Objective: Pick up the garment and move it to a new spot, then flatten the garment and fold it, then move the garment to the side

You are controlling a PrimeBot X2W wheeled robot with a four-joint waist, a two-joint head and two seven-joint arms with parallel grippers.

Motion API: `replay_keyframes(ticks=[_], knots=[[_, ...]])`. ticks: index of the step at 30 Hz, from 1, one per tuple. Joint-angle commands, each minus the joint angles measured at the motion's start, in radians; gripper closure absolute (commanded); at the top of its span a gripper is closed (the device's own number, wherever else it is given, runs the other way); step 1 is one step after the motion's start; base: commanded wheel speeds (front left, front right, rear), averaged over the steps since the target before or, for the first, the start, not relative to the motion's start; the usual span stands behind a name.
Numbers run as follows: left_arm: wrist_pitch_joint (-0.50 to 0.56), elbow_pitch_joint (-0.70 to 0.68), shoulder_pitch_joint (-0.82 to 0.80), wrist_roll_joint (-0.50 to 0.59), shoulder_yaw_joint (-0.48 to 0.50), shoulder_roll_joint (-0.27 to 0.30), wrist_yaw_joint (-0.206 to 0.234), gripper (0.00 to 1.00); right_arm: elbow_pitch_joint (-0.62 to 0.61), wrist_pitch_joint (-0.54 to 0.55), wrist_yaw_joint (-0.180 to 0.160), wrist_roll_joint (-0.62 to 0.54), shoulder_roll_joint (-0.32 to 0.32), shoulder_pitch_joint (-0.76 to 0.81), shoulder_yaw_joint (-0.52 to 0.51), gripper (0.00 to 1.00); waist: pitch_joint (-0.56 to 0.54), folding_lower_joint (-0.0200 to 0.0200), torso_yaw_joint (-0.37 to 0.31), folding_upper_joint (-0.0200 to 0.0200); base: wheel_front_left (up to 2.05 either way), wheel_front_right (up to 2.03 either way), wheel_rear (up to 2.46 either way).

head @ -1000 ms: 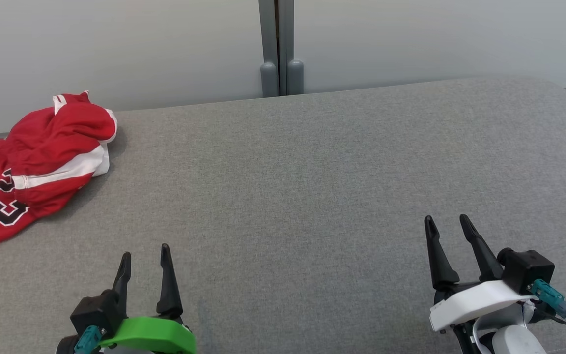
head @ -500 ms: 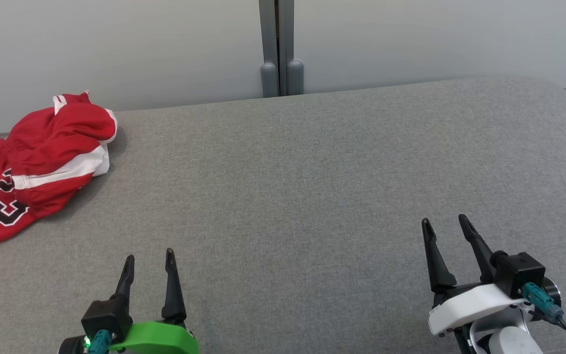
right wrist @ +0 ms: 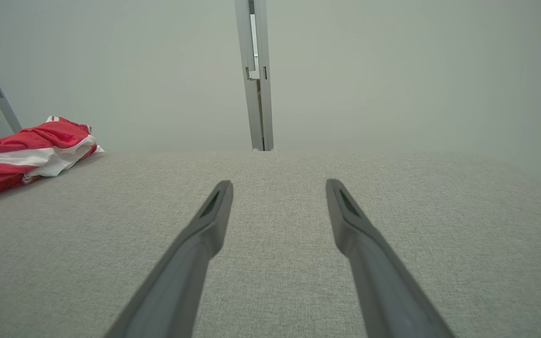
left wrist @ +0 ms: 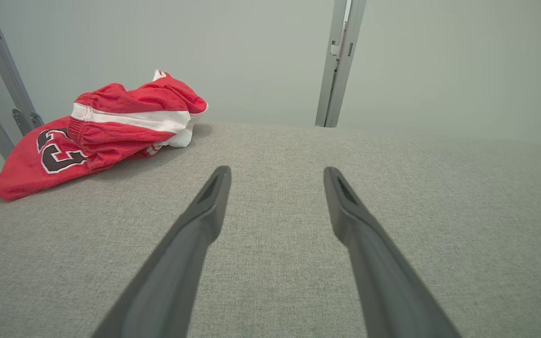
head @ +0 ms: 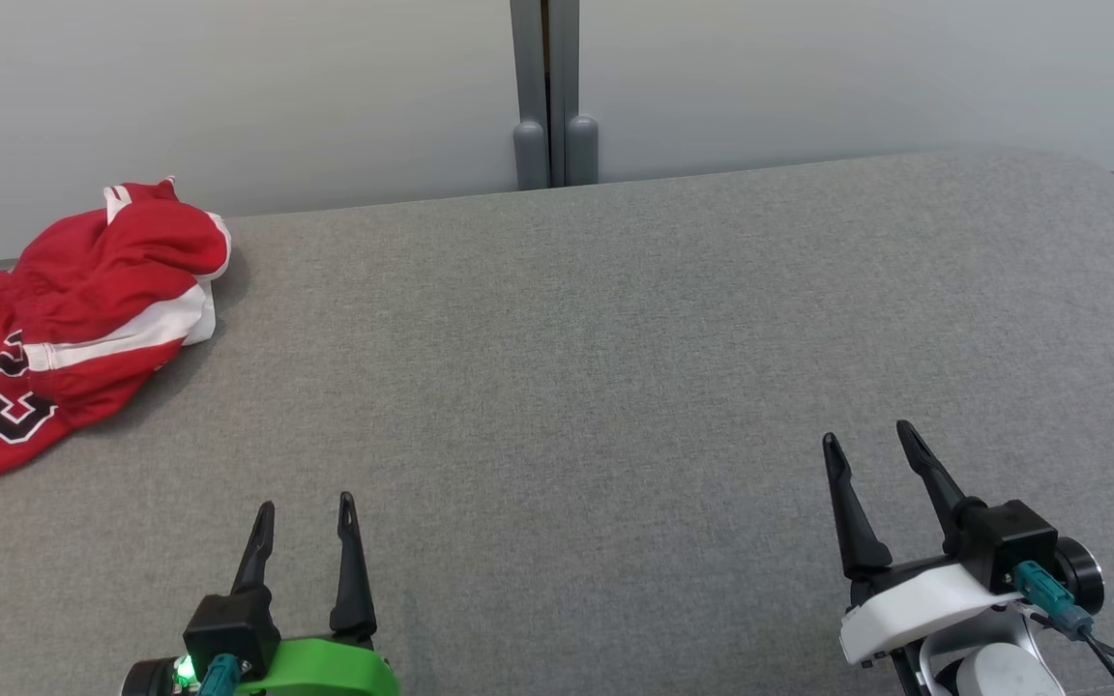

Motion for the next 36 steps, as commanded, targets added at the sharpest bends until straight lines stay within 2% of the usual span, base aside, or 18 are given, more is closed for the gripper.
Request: replay_keyframes(ticks=[1,17,21,27,36], knots=[[-0.003,0.004,0.002,0.002,0.001,0.007,0.004,0.0,0.003,-0.003,0.0,-0.006,-0.004,-0.01,0.0,0.0,0.0,0.0,0.0,0.0,0.0,0.0,0.0],[-0.002,0.014,-0.008,-0.009,0.001,0.007,-0.001,0.0,0.008,-0.003,0.0,-0.006,-0.004,-0.012,-0.007,0.0,0.0,0.0,0.005,0.0,0.0,0.0,0.0],[-0.002,0.014,-0.013,-0.004,-0.005,0.007,-0.007,0.0,0.008,-0.003,0.0,-0.005,-0.004,0.005,-0.027,0.0,-0.002,0.0,0.029,0.0,0.0,0.0,0.0],[-0.002,0.014,-0.02,0.012,-0.007,0.007,-0.011,0.0,0.001,-0.003,0.0,0.016,-0.003,0.02,-0.031,0.0,-0.005,0.0,0.128,0.0,0.0,0.0,0.0],[-0.002,0.008,-0.005,0.029,0.013,0.007,-0.021,0.0,0.003,-0.003,0.0,0.04,-0.003,0.023,-0.004,0.0,-0.021,0.0,0.335,0.0,0.0,0.0,0.0]])
